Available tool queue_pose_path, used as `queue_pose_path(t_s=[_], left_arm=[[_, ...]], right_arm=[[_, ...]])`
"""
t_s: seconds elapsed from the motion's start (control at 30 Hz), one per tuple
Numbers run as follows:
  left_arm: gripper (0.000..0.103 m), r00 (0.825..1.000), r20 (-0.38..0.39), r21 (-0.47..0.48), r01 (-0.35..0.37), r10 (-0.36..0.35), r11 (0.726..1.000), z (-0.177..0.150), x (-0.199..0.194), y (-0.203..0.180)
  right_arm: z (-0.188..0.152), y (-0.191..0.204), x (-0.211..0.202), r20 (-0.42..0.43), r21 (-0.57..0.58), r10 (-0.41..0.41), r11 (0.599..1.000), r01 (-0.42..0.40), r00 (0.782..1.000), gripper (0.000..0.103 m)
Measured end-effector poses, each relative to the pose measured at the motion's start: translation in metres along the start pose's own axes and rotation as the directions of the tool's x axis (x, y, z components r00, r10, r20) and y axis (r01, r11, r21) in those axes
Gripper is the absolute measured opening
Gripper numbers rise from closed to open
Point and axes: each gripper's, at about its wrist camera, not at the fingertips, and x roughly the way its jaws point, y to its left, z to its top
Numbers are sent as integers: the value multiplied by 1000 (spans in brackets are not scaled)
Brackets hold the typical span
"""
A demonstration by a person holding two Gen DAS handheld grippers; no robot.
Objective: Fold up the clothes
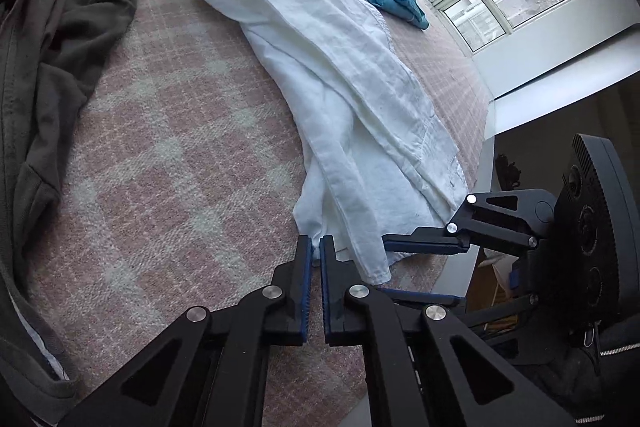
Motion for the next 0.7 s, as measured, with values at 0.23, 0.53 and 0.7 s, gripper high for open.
queue_pose_path(t_s=[0.23, 0.53, 0.7], left_arm=[[4, 998, 19, -40, 54, -53, 998, 0, -3, 7], [2, 998, 47, -51, 35, -32, 998, 3, 1, 7], [2, 996, 81, -15, 34, -33, 999, -3, -10, -11]], right_arm=[[10, 1, 7, 0, -13, -26, 1000, 26, 1000, 25], [22, -54, -15, 39, 240, 155, 958, -159, 987, 8], [28, -80, -59, 128, 351, 215, 903, -246, 968, 7]])
